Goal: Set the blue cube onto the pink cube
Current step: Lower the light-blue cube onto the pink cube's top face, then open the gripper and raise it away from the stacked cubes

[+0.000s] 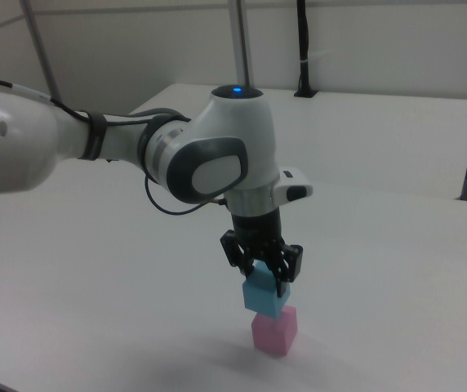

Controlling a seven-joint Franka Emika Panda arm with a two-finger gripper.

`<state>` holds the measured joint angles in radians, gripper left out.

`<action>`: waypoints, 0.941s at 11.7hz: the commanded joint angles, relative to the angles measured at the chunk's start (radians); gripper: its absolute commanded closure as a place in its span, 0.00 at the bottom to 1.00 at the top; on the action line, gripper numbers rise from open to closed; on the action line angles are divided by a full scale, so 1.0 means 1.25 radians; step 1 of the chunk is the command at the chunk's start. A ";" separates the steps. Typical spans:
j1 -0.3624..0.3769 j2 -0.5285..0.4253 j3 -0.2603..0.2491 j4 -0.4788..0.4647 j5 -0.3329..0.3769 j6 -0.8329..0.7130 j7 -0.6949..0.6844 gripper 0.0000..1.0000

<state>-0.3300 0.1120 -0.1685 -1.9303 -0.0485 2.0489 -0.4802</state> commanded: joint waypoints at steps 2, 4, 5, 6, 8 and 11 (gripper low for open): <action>-0.001 0.038 -0.004 -0.007 0.003 0.069 -0.021 0.52; -0.001 0.043 -0.003 -0.007 0.003 0.077 -0.016 0.34; 0.000 0.043 -0.004 -0.007 0.003 0.075 -0.013 0.12; 0.000 0.044 -0.004 -0.007 0.001 0.074 -0.013 0.00; -0.001 0.044 -0.004 -0.007 0.001 0.072 -0.015 0.00; -0.001 0.015 -0.004 0.020 0.004 0.003 0.004 0.00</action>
<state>-0.3345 0.1738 -0.1684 -1.9269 -0.0486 2.1270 -0.4854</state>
